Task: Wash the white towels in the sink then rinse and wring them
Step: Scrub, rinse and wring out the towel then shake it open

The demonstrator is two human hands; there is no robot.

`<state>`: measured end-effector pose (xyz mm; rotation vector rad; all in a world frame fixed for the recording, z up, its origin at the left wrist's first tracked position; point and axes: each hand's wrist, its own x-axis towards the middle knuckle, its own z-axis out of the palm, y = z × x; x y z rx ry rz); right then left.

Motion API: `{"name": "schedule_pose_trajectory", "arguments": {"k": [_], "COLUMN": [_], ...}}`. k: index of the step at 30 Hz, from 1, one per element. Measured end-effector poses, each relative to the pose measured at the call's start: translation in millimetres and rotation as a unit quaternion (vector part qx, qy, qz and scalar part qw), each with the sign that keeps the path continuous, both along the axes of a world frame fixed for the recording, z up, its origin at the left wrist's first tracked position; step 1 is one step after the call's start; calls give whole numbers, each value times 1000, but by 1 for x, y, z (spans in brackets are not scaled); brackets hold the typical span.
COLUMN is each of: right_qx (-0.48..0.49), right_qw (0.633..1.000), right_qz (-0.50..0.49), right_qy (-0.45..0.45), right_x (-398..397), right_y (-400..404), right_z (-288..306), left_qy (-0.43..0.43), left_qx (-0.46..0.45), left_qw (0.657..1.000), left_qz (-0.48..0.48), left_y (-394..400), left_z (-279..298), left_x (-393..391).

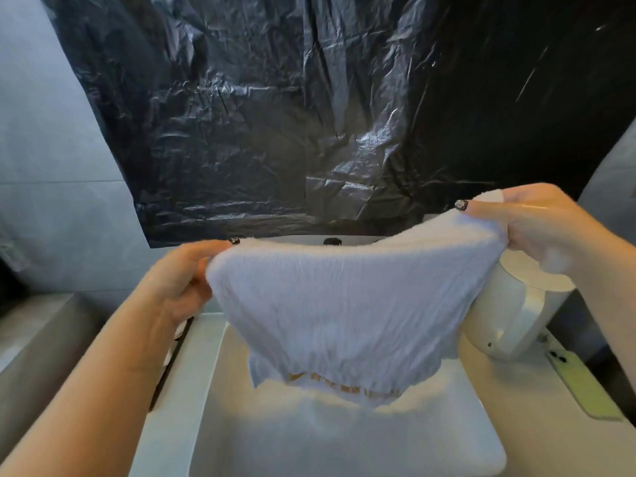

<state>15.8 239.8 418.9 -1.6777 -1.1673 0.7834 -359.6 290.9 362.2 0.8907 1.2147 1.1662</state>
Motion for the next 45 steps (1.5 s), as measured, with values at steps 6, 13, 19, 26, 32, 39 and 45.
{"name": "schedule_pose_trajectory", "arguments": {"k": [6,13,19,26,32,39,45], "right_qx": [-42,-54,-65,-12,46,23,-16], "right_qw": [996,996,997,996,997,995,988], "right_qz": [15,25,-16,-75,-32,63,118], "right_qy": [-77,64,27,46,51,76,96], "right_x": [-6,-1,8,22,21,24,32], "right_y": [13,28,33,33,23,-9,-11], "right_z": [-34,-72,-71,-45,-38,-42,-36], "left_qy": [-57,32,156,261,487,377,271], "left_qx": [-159,-217,23,215,281,202,162], "left_qw": [986,974,983,940,824,902,947], "left_qz": [-6,-59,99,47,65,-57,-63], "left_y": [7,3,6,1,3,-8,-11], "left_z": [-47,-89,-60,-7,2,-20,-14], "left_x": [-4,-5,0,-1,-12,-32,-32]}}
